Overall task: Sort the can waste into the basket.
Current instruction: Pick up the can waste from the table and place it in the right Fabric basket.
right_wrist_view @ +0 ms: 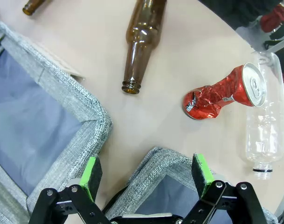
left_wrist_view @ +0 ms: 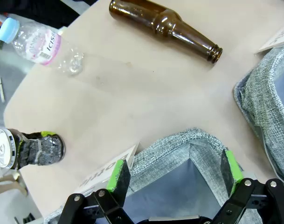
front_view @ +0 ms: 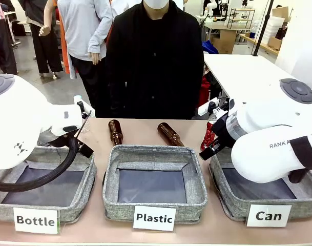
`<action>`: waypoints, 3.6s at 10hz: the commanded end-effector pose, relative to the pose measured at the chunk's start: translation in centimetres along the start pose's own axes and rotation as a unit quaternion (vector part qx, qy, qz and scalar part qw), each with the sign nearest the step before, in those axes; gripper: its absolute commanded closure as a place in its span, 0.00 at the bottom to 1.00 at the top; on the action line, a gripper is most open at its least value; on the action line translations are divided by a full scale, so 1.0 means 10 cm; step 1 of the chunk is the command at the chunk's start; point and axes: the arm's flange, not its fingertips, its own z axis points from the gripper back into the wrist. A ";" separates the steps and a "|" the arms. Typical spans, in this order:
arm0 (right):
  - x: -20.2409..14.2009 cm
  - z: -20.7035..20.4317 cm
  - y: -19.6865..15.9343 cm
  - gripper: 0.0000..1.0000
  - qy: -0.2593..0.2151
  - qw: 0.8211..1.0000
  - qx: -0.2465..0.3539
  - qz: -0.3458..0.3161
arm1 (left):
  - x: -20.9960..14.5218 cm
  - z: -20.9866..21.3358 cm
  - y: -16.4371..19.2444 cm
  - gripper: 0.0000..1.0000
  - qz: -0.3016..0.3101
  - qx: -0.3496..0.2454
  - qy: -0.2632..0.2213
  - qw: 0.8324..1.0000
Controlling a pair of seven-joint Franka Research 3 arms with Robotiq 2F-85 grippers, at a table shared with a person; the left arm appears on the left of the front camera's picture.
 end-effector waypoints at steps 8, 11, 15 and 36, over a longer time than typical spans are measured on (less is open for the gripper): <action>0.00 0.00 0.00 0.00 0.000 1.000 0.000 0.000 | 0.00 0.00 0.00 0.00 0.000 0.000 0.000 1.000; 0.13 0.42 -0.02 0.00 0.009 0.999 0.044 -0.028 | 0.10 0.54 -0.13 0.00 0.012 -0.039 0.012 0.999; -0.09 1.87 -0.26 0.00 0.040 0.956 0.216 -0.194 | -0.02 1.94 -0.32 0.00 0.109 -0.251 -0.015 0.962; -2.90 2.43 -2.35 0.00 -0.184 0.791 0.276 -0.515 | -3.10 2.54 2.64 0.00 0.594 -0.326 -0.321 0.662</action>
